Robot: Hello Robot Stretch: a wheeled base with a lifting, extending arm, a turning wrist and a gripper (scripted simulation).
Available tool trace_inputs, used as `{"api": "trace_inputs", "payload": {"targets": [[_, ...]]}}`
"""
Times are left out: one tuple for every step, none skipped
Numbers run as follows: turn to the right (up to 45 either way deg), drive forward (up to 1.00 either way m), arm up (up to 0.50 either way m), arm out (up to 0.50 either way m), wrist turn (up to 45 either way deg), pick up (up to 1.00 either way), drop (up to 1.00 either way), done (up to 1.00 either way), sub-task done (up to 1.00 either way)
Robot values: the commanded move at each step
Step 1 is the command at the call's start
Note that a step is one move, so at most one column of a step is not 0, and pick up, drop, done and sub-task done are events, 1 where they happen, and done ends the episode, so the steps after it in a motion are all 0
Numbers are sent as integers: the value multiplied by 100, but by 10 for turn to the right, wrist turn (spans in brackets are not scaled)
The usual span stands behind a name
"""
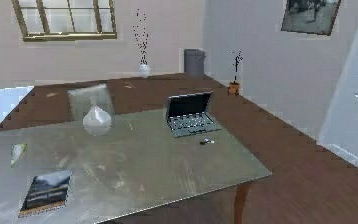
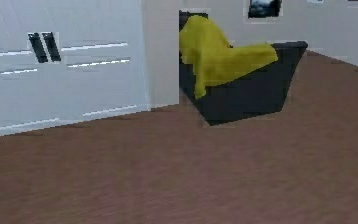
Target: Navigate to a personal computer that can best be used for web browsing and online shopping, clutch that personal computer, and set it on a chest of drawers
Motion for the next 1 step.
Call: {"api": "trace_inputs", "payload": {"targets": [[0, 10, 0, 0, 0, 0, 0, 0, 0]]}}
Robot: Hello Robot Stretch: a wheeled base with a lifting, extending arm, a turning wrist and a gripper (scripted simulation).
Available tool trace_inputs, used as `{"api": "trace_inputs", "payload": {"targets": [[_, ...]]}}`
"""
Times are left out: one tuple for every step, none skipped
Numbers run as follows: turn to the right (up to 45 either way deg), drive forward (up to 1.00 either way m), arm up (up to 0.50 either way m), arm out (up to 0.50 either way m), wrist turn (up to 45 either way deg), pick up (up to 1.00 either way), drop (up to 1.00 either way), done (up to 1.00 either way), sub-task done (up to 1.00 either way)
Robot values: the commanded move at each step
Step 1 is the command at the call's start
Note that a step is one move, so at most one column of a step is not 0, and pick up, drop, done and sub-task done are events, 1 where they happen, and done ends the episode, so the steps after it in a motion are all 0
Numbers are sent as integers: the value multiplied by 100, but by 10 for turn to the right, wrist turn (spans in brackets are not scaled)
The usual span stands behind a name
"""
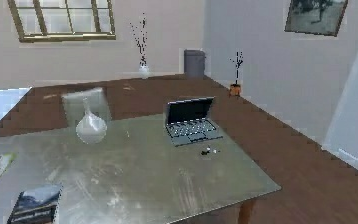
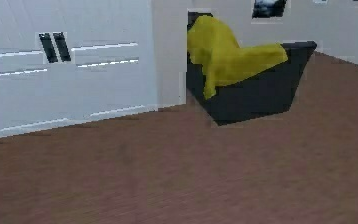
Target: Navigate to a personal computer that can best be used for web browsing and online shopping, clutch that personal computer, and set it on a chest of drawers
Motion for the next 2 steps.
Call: {"api": "trace_inputs", "payload": {"targets": [[-450, 0, 0, 0, 0, 0, 0, 0, 0], [-390, 0, 0, 0, 0, 0, 0, 0, 0]]}}
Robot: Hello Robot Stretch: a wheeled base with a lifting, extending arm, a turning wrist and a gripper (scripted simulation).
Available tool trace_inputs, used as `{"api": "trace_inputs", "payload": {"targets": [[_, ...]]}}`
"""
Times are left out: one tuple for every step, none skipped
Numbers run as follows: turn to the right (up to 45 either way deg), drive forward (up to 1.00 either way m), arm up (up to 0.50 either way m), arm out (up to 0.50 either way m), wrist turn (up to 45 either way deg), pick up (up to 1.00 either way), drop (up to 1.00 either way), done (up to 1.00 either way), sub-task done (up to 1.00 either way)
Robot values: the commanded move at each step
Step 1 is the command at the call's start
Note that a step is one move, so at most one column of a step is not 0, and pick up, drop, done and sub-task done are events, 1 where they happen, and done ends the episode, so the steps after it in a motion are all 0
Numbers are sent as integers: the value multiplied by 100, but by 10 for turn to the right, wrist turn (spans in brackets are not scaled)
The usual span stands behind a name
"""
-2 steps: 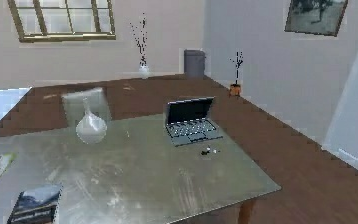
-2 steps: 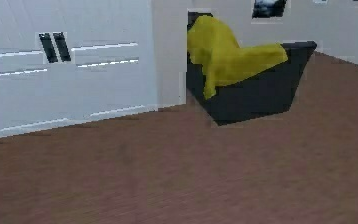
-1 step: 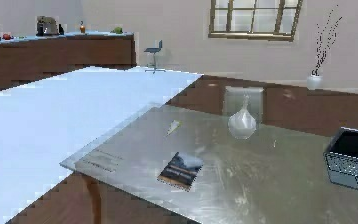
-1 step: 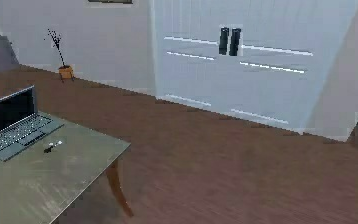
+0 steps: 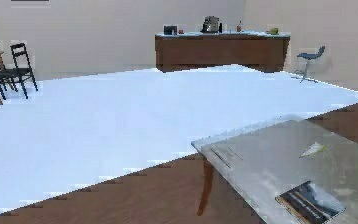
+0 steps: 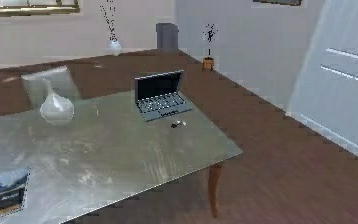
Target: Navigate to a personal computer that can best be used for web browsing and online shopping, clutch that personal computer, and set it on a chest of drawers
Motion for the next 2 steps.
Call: {"api": "trace_inputs", "payload": {"targets": [[450, 0, 0, 0, 0, 0, 0, 0, 0], [450, 0, 0, 0, 0, 0, 0, 0, 0]]}}
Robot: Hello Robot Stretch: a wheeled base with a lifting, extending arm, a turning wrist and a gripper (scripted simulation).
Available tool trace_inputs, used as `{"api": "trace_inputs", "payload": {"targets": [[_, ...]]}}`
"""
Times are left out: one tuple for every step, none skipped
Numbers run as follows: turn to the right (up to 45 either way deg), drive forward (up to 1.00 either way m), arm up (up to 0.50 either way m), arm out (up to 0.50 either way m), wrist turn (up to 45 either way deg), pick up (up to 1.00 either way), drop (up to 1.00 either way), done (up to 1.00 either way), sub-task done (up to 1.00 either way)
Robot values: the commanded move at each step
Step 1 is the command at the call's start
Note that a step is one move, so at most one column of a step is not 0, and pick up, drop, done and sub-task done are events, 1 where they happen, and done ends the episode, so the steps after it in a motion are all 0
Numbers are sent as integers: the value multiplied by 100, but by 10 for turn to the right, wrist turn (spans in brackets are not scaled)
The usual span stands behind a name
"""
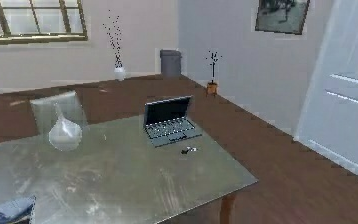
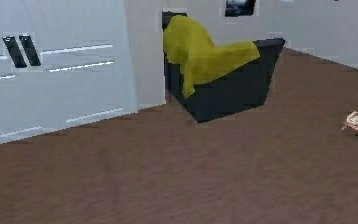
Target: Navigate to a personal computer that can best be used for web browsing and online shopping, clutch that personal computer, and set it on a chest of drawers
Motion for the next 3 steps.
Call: {"api": "trace_inputs", "payload": {"targets": [[390, 0, 0, 0, 0, 0, 0, 0, 0], [0, 90, 0, 0, 0, 0, 0, 0, 0], [-90, 0, 0, 0, 0, 0, 0, 0, 0]]}}
